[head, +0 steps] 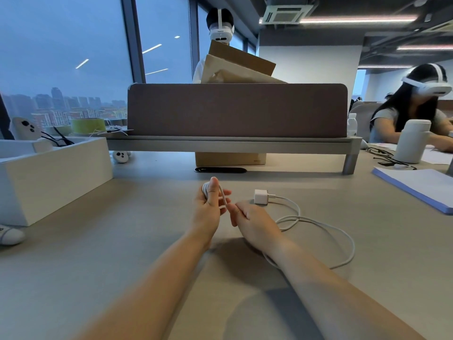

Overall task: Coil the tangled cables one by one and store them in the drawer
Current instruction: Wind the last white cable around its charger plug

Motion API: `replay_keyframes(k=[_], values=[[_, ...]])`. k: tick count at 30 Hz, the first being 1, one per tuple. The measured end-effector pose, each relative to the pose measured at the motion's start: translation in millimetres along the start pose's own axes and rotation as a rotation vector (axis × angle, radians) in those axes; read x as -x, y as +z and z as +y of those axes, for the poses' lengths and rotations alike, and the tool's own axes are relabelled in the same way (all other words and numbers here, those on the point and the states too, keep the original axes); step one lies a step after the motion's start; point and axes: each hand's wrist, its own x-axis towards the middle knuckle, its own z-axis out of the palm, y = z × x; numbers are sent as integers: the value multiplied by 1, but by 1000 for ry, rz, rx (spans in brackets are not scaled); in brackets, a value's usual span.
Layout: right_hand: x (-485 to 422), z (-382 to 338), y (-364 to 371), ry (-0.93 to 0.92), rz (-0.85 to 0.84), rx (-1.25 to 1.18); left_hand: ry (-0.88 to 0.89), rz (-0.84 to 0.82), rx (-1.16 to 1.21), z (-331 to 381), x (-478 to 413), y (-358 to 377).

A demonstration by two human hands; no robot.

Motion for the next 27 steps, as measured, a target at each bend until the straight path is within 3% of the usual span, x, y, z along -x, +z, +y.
replay_keyframes(k=[6,11,18,23,27], values=[[0,-2,-1,33,-42,47,-55,-8,91,3,1,-1],[3,0,2,58,-100,227,-103,-13,265,12,-2,-4],[11,-7,2,-157,-150,462,21,66,-71,-5,-17,-21],[15,-9,4,-380,91,376,40,1,-263,-14,-24,-28],[11,-1,4,-422,274,336,-11,-141,-304,-14,-20,-21]])
